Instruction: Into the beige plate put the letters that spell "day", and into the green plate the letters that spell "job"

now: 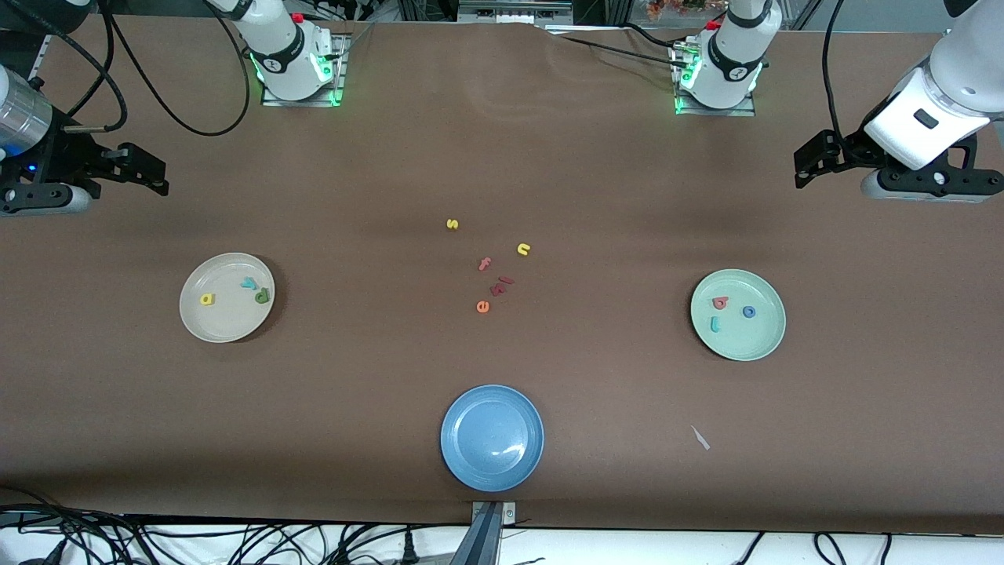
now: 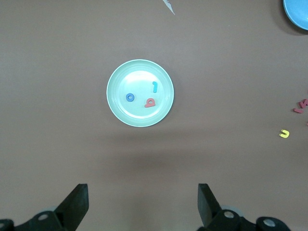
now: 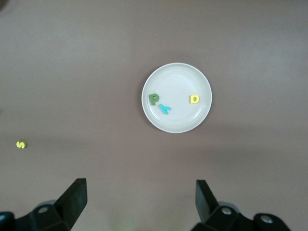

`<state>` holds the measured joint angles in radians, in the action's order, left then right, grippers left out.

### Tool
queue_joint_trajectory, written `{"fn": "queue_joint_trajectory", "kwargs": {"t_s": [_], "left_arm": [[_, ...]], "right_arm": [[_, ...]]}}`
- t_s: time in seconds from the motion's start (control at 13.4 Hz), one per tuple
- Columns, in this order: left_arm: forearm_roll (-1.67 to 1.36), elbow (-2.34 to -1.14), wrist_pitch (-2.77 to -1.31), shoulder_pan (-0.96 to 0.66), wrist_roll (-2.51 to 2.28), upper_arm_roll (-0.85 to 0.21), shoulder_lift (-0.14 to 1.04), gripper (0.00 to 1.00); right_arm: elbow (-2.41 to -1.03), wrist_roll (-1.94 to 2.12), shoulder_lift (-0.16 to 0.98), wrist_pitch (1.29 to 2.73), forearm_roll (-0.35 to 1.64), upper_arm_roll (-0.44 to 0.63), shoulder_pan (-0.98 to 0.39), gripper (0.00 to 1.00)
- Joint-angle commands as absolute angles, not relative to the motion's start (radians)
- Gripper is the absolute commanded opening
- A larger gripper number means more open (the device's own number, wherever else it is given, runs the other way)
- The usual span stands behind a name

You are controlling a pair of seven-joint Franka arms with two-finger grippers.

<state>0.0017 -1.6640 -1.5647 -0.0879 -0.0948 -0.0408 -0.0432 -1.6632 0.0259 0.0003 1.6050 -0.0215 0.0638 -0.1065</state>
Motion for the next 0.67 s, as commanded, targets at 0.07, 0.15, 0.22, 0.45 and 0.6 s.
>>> {"fn": "queue_joint_trajectory", "kwargs": {"t_s": [0.07, 0.15, 0.22, 0.45, 0.6], "left_arm": [[-0.005, -1.629, -1.539, -0.086, -0.078, -0.037, -0.028, 1.00], [-0.005, -1.629, -1.539, -0.087, -0.081, -0.037, -0.028, 1.00], [-0.005, -1.628, -1.539, -0.092, -0.081, -0.037, -0.028, 1.00], [-0.005, -1.618, -1.539, -0.089, -0.080, -0.037, -0.025, 1.00], [-0.005, -1.589, -1.537, -0.097, -0.083, -0.037, 0.000, 1.00]], "right_arm": [[-1.667, 0.006, 0.003, 1.641, -0.025, 0.060, -0.101, 1.00], [-1.667, 0.006, 0.005, 1.641, -0.023, 0.060, -0.100, 1.00], [-1.667, 0.006, 0.005, 1.641, -0.023, 0.060, -0.100, 1.00], [-1.664, 0.006, 0.005, 1.641, -0.025, 0.060, -0.101, 1.00], [-1.661, 0.006, 0.005, 1.643, -0.022, 0.060, -0.101, 1.00]]}}
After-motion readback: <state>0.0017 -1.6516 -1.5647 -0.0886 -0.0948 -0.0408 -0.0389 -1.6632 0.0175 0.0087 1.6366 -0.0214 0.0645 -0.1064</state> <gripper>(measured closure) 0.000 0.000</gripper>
